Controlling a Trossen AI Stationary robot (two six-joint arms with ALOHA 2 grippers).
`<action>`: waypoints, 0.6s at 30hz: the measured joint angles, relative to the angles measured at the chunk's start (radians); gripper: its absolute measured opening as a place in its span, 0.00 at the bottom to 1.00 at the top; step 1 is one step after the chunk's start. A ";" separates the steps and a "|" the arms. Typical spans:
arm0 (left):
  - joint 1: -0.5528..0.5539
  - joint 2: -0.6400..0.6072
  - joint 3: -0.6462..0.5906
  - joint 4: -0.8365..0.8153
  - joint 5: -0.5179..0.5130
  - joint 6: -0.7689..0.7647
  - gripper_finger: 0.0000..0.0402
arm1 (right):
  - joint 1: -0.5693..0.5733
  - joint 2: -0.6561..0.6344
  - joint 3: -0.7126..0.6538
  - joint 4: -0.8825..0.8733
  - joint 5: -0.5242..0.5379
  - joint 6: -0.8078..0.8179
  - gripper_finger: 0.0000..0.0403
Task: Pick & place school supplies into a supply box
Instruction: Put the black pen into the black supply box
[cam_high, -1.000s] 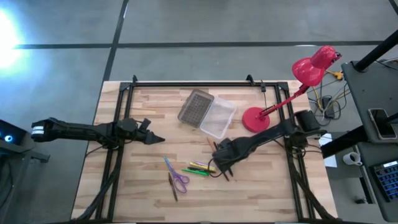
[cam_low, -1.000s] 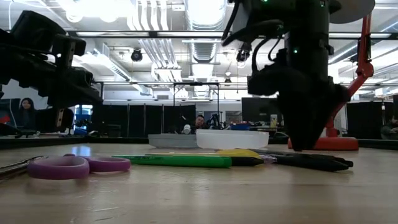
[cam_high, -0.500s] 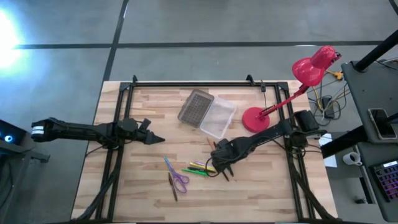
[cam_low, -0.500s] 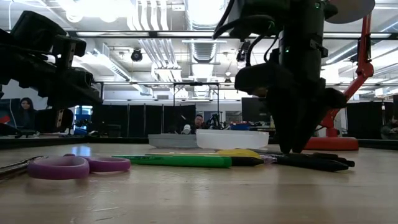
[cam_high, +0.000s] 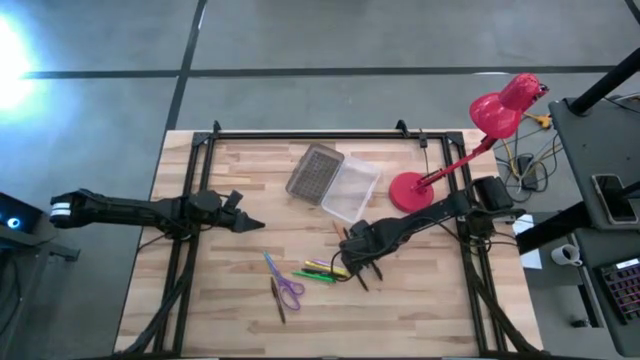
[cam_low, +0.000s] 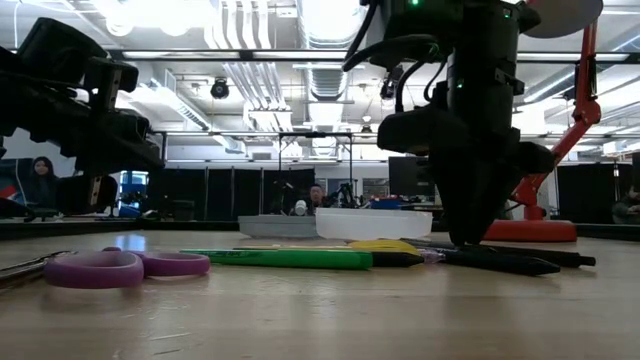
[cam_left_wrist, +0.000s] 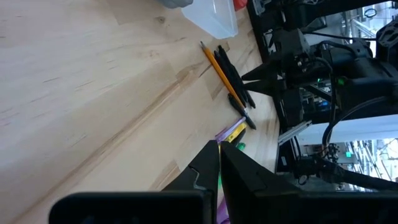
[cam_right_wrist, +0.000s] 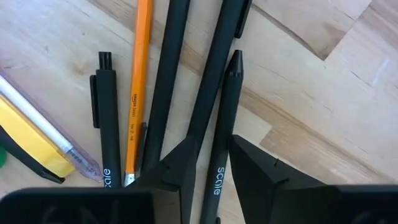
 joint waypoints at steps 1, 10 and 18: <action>0.000 0.000 0.000 0.000 0.000 0.000 0.00 | 0.000 0.001 -0.001 0.000 -0.002 0.001 0.22; 0.000 0.000 0.000 0.000 0.005 0.000 0.00 | 0.001 -0.020 -0.008 -0.021 -0.007 -0.003 0.25; 0.000 0.000 0.000 0.000 0.007 0.001 0.00 | 0.015 -0.068 -0.032 -0.085 -0.009 -0.012 0.30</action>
